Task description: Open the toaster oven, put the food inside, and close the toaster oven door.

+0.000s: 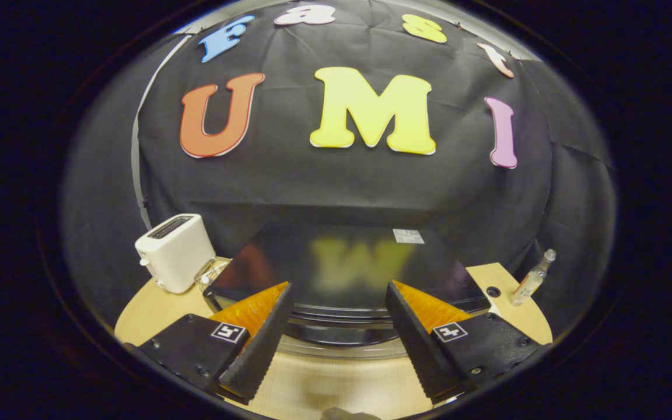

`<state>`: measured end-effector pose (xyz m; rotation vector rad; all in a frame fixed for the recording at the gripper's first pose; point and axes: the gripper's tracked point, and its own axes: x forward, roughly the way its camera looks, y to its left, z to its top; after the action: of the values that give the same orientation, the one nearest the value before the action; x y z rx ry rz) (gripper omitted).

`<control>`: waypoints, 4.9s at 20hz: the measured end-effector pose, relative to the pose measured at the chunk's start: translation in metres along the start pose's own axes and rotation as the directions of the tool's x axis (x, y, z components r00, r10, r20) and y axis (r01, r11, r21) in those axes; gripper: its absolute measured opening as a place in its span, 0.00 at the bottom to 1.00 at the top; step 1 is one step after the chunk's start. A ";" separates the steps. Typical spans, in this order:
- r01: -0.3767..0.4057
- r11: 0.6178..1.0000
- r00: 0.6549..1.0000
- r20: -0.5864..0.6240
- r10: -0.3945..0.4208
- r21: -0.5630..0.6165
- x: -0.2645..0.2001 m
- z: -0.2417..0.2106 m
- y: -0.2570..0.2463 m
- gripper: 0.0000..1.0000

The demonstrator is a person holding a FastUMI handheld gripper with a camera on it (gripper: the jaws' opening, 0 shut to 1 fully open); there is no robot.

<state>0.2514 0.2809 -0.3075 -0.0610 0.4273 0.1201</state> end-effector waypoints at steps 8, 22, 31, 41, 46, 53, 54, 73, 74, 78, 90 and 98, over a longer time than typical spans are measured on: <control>0.013 1.000 1.000 0.005 -0.013 0.021 -0.008 -0.019 -0.004 1.00; 0.036 0.999 0.993 -0.109 -0.039 -0.029 -0.090 -0.096 0.001 1.00; -0.016 0.999 0.947 -0.320 0.006 -0.028 -0.115 -0.197 0.003 1.00; -0.011 1.000 0.903 -0.430 0.009 -0.002 -0.104 -0.241 0.005 1.00; -0.045 0.998 0.908 -0.418 0.023 -0.043 -0.109 -0.238 0.005 1.00; -0.107 0.991 0.941 -0.330 0.074 -0.084 -0.142 -0.191 -0.044 1.00; -0.094 0.991 0.948 -0.313 0.060 -0.092 -0.150 -0.182 -0.062 1.00; -0.281 0.908 0.746 -0.524 0.411 0.312 -0.227 -0.251 -0.269 0.81; -0.291 0.892 0.716 -0.539 0.443 0.346 -0.227 -0.259 -0.268 0.78; -0.278 0.768 0.568 -0.545 0.616 0.578 -0.229 -0.276 -0.250 0.51; -0.259 0.820 0.787 -0.381 0.485 0.510 -0.247 -0.178 -0.237 0.17; -0.272 0.774 0.868 -0.201 0.454 0.572 -0.283 -0.116 -0.126 0.17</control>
<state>-0.0354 0.1166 -0.2909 0.5656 0.7970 0.3836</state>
